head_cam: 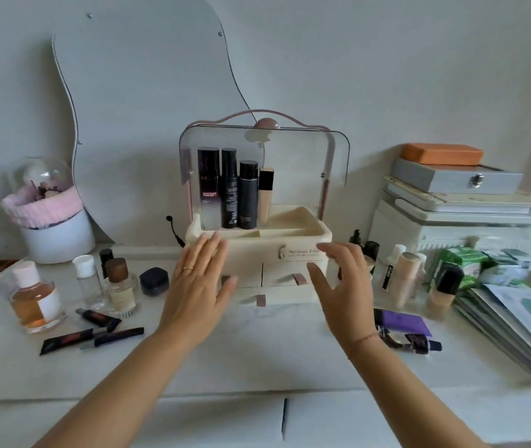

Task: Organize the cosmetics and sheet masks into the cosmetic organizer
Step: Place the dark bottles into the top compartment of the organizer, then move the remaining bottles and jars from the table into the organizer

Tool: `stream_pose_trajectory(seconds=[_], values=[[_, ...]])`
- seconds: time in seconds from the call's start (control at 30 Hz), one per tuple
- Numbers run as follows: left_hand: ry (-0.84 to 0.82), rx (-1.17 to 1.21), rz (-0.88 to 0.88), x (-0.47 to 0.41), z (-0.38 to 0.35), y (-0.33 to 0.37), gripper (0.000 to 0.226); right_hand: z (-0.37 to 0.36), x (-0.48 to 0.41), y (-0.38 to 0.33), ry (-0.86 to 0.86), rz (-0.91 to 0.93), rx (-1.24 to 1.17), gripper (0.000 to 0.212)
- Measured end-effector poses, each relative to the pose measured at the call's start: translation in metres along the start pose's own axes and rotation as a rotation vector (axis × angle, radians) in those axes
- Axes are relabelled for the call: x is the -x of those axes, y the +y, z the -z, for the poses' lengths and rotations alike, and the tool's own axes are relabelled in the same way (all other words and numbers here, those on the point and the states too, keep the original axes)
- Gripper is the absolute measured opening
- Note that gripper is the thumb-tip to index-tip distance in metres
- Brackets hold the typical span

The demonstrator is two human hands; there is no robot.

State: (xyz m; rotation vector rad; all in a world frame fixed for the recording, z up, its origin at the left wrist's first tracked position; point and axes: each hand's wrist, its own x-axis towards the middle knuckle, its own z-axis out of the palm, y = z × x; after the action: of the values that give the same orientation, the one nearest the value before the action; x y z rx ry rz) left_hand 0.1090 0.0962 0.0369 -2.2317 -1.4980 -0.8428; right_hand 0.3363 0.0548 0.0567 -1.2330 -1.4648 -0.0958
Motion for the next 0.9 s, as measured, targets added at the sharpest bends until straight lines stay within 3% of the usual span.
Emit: stream_pose_trajectory(seconds=[0.17, 0.23, 0.5, 0.67, 0.9], values=[[-0.029, 0.008, -0.038, -0.021, -0.002, 0.015, 0.072, 0.055, -0.003, 0.059, 0.295, -0.328, 0.016, 0.032], [0.003, 0.032, -0.016, -0.023, -0.006, 0.024, 0.071, 0.068, -0.009, 0.075, 0.334, -0.421, 0.011, 0.036], [0.11, 0.114, 0.006, -0.024, -0.013, 0.026, 0.061, 0.061, -0.01, 0.116, 0.249, -0.63, 0.113, 0.041], [0.126, 0.119, 0.008, -0.023, -0.013, 0.027, 0.059, 0.053, -0.01, 0.125, 0.222, -0.68, 0.104, 0.024], [0.142, 0.131, 0.012, -0.023, -0.014, 0.028, 0.058, 0.056, -0.01, 0.124, 0.159, -0.679, 0.213, 0.019]])
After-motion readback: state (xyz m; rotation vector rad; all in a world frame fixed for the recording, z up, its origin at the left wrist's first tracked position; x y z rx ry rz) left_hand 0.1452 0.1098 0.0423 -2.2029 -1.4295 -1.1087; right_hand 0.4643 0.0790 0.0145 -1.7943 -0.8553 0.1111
